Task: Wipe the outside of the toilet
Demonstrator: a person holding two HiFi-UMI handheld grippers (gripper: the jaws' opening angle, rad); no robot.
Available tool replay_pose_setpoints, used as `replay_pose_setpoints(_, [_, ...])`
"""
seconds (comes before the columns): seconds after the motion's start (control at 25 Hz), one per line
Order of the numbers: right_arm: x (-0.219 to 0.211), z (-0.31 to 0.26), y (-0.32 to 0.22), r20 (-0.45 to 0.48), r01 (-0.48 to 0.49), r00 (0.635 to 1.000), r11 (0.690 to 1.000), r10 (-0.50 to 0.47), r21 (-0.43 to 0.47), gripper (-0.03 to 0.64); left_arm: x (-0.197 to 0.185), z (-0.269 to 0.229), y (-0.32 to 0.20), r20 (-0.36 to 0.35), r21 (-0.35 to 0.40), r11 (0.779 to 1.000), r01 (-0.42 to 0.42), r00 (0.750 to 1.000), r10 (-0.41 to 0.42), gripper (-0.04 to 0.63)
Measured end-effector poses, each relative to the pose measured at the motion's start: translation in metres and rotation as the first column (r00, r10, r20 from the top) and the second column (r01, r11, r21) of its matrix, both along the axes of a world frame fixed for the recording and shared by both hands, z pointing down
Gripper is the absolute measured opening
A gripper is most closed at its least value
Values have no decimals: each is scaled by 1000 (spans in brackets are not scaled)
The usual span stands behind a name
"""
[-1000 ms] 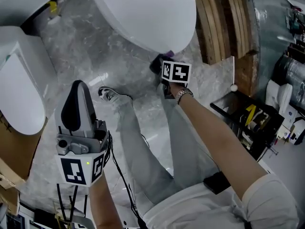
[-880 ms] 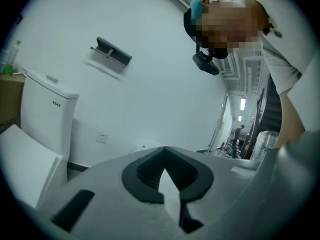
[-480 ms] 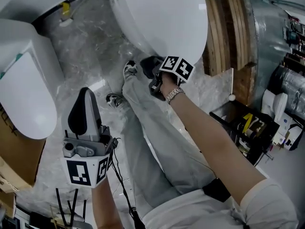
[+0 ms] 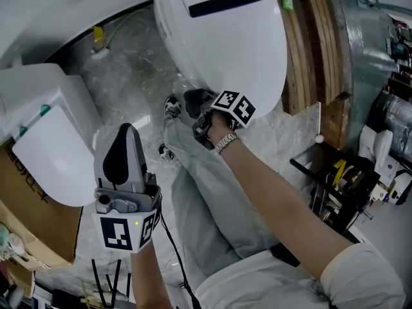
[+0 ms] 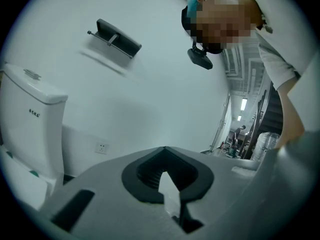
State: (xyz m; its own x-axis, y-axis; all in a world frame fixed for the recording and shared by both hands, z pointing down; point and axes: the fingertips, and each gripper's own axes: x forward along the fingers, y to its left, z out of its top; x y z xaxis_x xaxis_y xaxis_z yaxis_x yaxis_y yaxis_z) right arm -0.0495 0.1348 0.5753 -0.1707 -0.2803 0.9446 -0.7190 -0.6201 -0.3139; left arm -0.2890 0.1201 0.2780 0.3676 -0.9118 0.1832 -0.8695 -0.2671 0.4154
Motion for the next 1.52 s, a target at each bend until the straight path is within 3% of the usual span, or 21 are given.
replay_pose_setpoints(0.24, [-32,-3,-37,32,-25,999,999,25,-22,92,-38,-10,-59,39,33,998,62,997,-63,3])
replay_pose_setpoints(0.36, [-51,-3,-62,63,-86,994,996,87,-29,92,-51,-15,-78,47,44,995,91,995,-93,3])
replay_pose_setpoints(0.76, [-114,-6,-165,142,-232,963,973,227,16,92,-64,8,-109,3,9,1000,16,1000,-16,3])
replay_pose_setpoints(1.0, [-135,-13,-213,122,-277,956,958,267,76,92,-89,8,-131,-28,12,998,-60,998,60,3])
replay_pose_setpoints(1.36, [-160,-42,-288,53,-205,979,946,198,250,91,-134,14,-145,-13,2,984,-177,984,177,3])
replay_pose_setpoints(1.44, [-164,-53,-307,23,-135,991,943,135,303,91,-140,12,-146,-10,10,982,-186,982,186,3])
replay_pose_setpoints(1.52, [-170,-67,-326,-37,-6,999,930,21,368,92,-148,11,-147,0,21,983,-181,984,181,3])
